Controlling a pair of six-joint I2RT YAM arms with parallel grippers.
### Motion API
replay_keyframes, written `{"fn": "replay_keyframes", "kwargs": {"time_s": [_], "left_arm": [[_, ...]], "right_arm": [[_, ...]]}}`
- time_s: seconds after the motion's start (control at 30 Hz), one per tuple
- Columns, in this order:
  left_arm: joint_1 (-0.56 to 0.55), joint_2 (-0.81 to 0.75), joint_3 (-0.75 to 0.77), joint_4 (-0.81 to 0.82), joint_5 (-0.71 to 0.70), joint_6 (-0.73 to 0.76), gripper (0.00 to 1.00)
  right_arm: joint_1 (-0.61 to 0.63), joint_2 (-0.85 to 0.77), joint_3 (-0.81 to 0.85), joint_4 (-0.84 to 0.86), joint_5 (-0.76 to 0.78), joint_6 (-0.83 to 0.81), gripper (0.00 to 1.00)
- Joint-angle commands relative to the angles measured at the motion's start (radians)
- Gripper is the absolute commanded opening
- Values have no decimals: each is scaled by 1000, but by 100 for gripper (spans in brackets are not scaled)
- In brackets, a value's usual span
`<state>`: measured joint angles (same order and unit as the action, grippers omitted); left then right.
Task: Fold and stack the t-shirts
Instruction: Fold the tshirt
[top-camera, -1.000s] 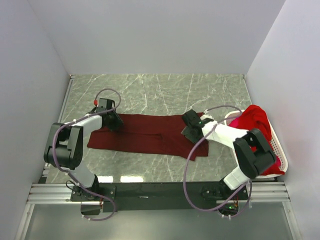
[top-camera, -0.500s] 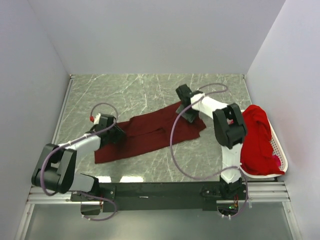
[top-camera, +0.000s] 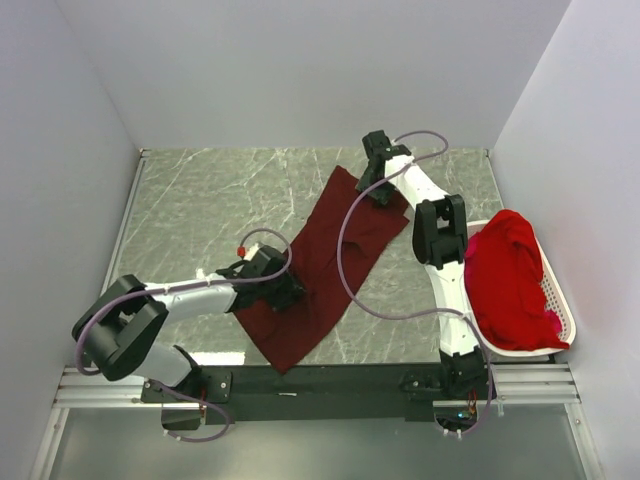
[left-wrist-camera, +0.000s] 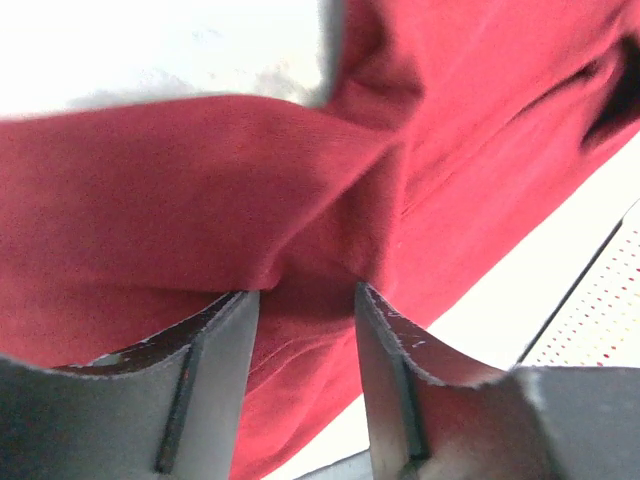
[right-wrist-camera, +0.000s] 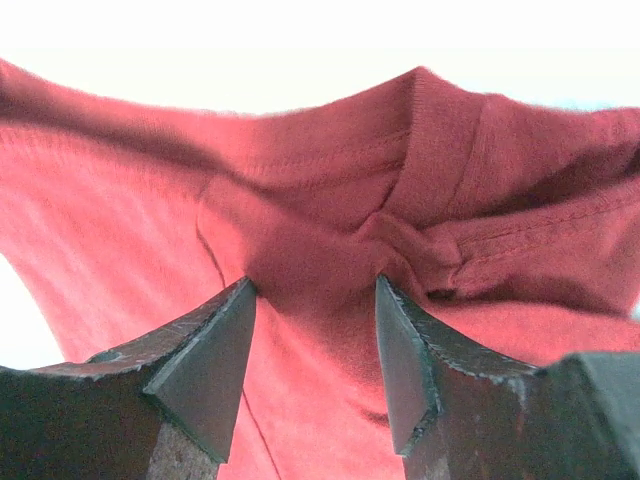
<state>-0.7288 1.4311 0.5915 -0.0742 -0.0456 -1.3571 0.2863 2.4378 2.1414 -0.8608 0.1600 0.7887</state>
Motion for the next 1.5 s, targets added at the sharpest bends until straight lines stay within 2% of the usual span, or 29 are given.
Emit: {"fn": "replay_keyframes", "kwargs": {"time_s": [0.0, 0.17, 0.33, 0.37, 0.43, 0.5, 0.57, 0.6, 0.63, 0.67, 0.73, 0.77, 0.83, 0.87, 0.9, 0.93, 0.97, 1.17, 1.23, 1.47], "left_arm": [[-26, 38, 8, -179, 36, -20, 52], [-49, -30, 44, -310, 18, -19, 59], [-41, -216, 113, -496, -172, 21, 68], [-29, -239, 119, -499, -186, 39, 70], [35, -274, 142, -458, -194, 162, 71], [100, -247, 192, -423, -177, 292, 72], [181, -212, 253, -363, -138, 471, 71], [207, -146, 289, -348, -126, 528, 72], [250, -103, 329, -302, -76, 593, 72], [265, -2, 438, -303, -76, 698, 71], [276, 90, 539, -256, -88, 795, 71], [278, 194, 642, -233, -53, 903, 72], [279, 315, 767, -233, -39, 981, 72], [281, 381, 839, -286, -46, 1013, 71], [284, 497, 969, -300, -1, 1029, 71], [282, 549, 1028, -314, 19, 1052, 69], [282, 634, 1130, -335, 27, 1055, 68], [282, 908, 1434, -375, 127, 1121, 69], [281, 945, 1467, -363, 164, 1132, 69], [244, 1017, 1495, -342, 76, 1141, 68]], "right_arm": [[-30, 89, 136, -21, -37, -94, 59], [-47, 96, 153, 61, -69, -161, 62], [-49, 72, 196, 135, -48, -236, 65], [-50, 67, 216, 141, -36, -246, 71], [-50, 40, 232, 147, -5, -259, 72], [-50, -14, 224, 137, 41, -264, 75], [-47, -107, 151, 121, 105, -238, 75], [-47, -147, 102, 118, 121, -220, 75], [-47, -189, -19, 124, 128, -204, 75], [-41, -268, -82, 138, 130, -168, 75], [-38, -345, -206, 154, 135, -129, 75], [-36, -411, -335, 173, 127, -106, 75], [-35, -459, -447, 229, 107, -77, 75], [-35, -485, -525, 242, 105, -56, 74], [-36, -491, -552, 258, 105, -51, 72], [-36, -491, -575, 264, 104, -48, 70], [-36, -470, -569, 263, 110, -42, 67], [-41, -392, -515, 186, 118, -14, 54], [-47, -379, -500, 181, 118, -11, 50], [-50, -260, -404, 143, 44, -42, 44]]}}
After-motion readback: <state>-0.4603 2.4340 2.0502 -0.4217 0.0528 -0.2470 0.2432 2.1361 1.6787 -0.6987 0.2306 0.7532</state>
